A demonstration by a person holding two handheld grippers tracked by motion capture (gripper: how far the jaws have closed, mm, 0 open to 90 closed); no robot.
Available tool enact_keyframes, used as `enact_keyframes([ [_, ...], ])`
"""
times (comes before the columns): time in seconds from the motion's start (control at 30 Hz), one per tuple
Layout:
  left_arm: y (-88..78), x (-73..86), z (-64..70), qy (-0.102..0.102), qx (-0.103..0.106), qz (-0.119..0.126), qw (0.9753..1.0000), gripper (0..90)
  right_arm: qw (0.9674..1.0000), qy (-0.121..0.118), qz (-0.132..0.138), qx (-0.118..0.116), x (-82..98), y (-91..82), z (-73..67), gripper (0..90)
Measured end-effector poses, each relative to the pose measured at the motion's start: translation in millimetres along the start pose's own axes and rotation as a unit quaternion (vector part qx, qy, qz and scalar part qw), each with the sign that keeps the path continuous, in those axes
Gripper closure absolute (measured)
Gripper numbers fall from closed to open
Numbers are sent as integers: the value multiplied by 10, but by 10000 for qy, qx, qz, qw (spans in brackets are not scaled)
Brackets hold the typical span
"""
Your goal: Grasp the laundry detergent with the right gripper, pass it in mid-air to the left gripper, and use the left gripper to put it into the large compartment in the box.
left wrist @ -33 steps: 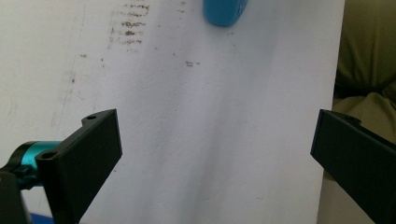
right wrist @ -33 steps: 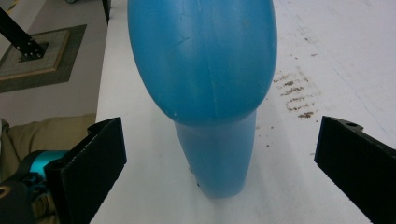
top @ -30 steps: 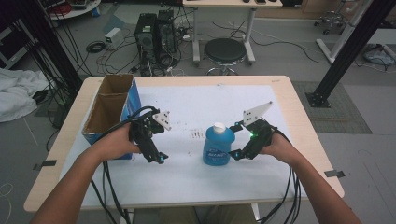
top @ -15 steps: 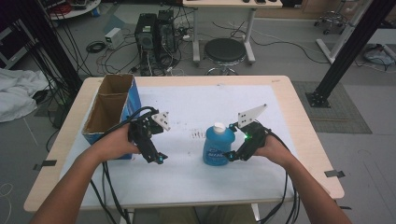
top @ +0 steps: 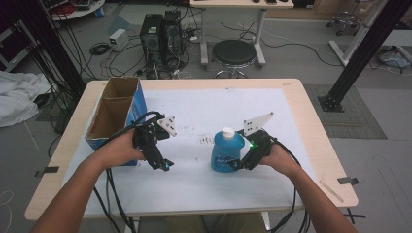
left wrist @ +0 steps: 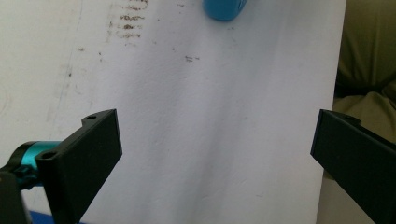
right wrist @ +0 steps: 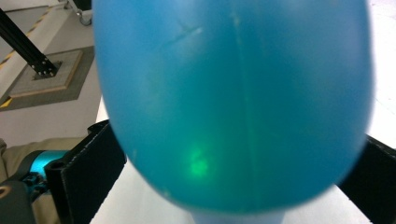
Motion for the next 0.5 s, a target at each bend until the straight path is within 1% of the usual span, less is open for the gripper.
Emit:
enact_keyframes([
  [0.2, 1, 20, -1, -17, -2, -17, 10000, 19, 10000, -16, 78, 17, 24, 44, 9, 17],
  [0.4, 7, 14, 0, 11, 11, -16, 10000, 19, 9998, -40, 195, 31, 36, 62, 11, 41],
  [0.5, 9, 15, -2, 14, 17, -20, 10000, 19, 9997, -13, 259, 21, 57, 59, 16, 59],
])
Point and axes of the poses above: each handheld gripper's, and its own axes: y roughly forward along the jaws, x roughly out of its underside, z roughly to its right, the point moved 3 cm from there along y, roughly forward along the jaws, and after that the axes turned 14 degrees about -x, right-handed, at the moved point
